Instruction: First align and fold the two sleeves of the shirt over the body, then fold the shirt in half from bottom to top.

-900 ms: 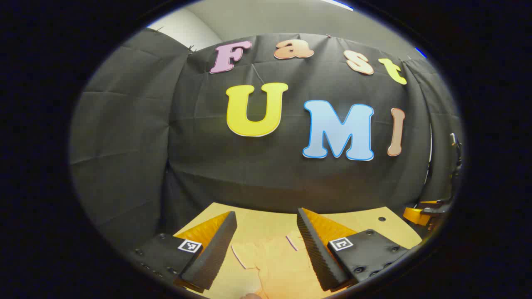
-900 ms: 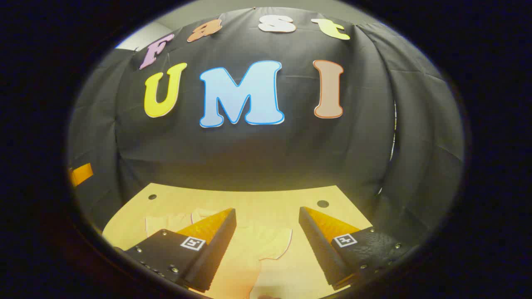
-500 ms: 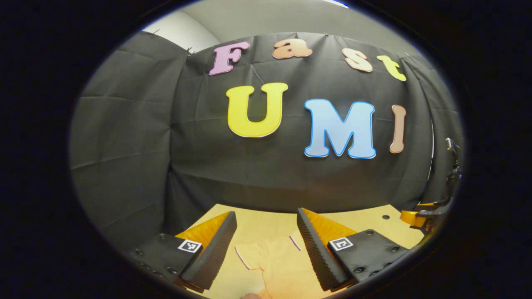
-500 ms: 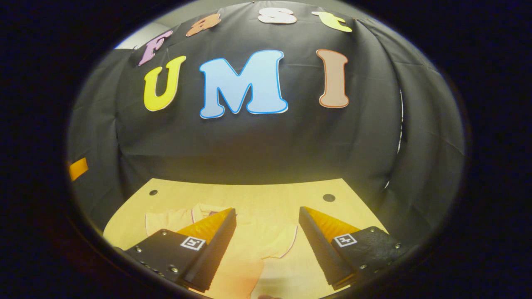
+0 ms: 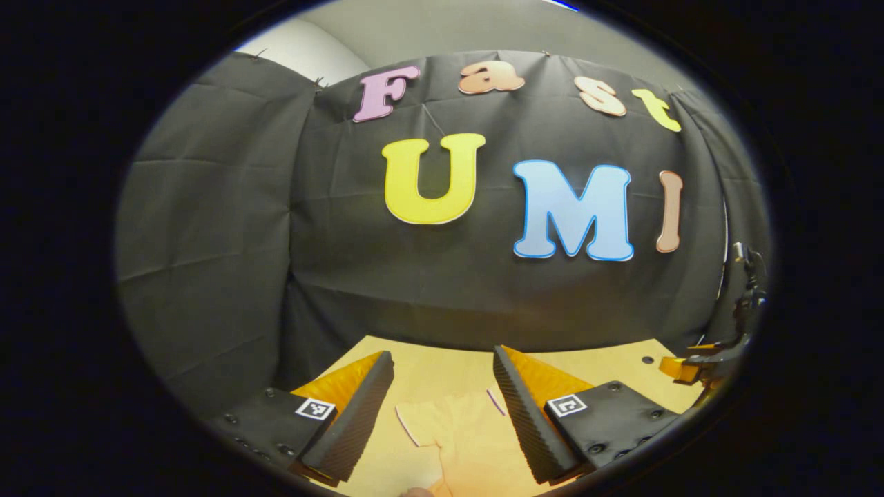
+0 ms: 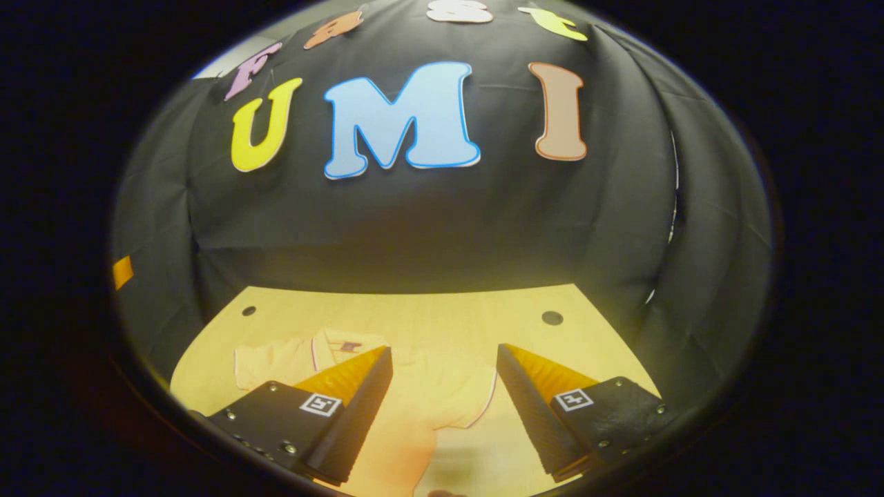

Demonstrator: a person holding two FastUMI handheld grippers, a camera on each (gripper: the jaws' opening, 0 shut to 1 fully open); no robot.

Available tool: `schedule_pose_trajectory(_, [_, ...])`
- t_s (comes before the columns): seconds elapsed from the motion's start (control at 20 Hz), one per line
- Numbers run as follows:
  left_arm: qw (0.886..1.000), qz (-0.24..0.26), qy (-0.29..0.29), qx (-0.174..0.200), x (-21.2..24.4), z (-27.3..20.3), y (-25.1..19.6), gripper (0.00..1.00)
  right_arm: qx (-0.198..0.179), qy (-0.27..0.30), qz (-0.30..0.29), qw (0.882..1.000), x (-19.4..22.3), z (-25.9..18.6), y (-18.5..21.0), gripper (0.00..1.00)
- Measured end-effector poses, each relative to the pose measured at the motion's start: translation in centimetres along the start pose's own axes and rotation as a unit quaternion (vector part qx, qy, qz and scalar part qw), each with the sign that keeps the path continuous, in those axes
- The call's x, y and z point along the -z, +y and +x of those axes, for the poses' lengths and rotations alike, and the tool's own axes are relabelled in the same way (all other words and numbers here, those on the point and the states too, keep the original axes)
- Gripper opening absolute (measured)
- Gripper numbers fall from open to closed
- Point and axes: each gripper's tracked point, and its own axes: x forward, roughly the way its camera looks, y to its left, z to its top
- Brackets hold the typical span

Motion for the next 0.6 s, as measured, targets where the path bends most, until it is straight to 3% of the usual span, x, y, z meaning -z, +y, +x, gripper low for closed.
schedule_pose_trajectory(0.35, [1.0, 0.006, 0.013, -0.011, 0.8, -0.2, 0.4, 0.95, 0.028, 0.115, 0.041, 0.992, 7.2, 7.7, -2.9, 0.96])
schedule_pose_trajectory(0.4, [1.0, 0.007, 0.016, -0.015, 1.2, -0.3, 0.6, 0.95, 0.034, 0.128, 0.044, 0.99, 8.2, 8.6, -3.4, 0.92])
schedule_pose_trajectory(0.45, [1.0, 0.009, 0.019, -0.018, 1.3, -0.3, 0.8, 0.95, 0.039, 0.139, 0.047, 0.988, 9.1, 9.5, -3.7, 0.96])
schedule_pose_trajectory(0.6, [0.999, 0.011, 0.029, -0.029, 1.7, -0.2, 1.3, 0.97, 0.056, 0.179, 0.052, 0.981, 12.2, 11.9, -4.8, 0.96])
